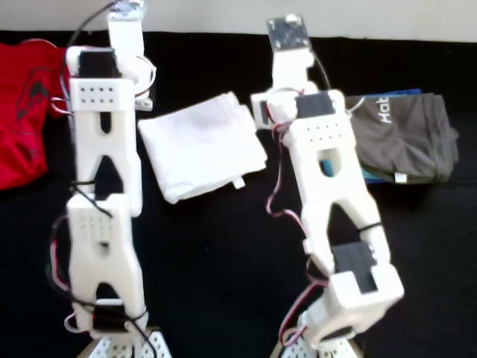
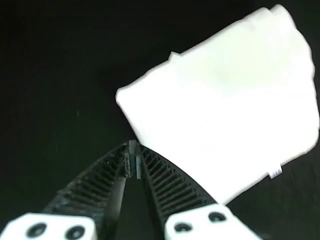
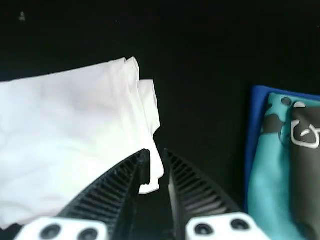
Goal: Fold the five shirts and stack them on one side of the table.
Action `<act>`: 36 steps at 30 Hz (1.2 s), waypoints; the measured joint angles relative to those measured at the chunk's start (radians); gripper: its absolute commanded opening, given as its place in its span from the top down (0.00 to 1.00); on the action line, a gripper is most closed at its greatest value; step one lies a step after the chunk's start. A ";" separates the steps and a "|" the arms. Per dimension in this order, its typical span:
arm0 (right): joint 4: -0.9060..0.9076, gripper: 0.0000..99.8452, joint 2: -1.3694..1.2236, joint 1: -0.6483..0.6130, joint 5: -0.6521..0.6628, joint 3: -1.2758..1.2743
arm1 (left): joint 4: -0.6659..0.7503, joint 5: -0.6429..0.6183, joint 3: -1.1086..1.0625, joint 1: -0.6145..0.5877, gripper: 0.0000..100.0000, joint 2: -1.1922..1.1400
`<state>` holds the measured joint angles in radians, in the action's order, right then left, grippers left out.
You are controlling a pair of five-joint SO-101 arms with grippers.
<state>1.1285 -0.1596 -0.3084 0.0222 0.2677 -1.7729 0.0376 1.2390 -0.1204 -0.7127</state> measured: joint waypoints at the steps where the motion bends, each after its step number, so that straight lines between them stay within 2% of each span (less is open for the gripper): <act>1: 0.025 0.95 -0.041 -0.005 0.000 0.071 | 0.000 -0.012 -0.086 0.000 0.99 0.071; 4: 0.106 0.95 -0.181 -0.021 -0.002 0.298 | 0.015 -0.041 -0.350 0.000 0.99 0.264; 7: 0.161 0.95 -0.341 -0.044 -0.002 0.523 | 0.110 -0.058 -0.624 0.003 0.99 0.388; 14: 0.172 0.96 -0.674 -0.083 -0.002 0.895 | 0.494 -0.135 -1.214 0.055 0.99 0.555; 19: 0.158 0.96 -0.812 -0.091 -0.002 1.019 | 0.727 -0.153 -1.505 0.098 0.99 0.618; 24: 0.130 0.96 -0.893 -0.103 -0.002 1.026 | 0.810 -0.153 -1.619 0.103 0.99 0.623; 32: 0.077 0.96 -1.016 -0.117 -0.002 1.031 | 0.819 -0.153 -1.628 0.103 0.99 0.623; 36: 0.074 0.96 -1.043 -0.075 -0.002 1.036 | 0.819 -0.153 -1.628 0.103 0.99 0.623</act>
<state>1.2022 -1.2029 -0.3836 0.0207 1.3034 -0.9536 -0.1158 -0.3890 -0.0176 -0.0898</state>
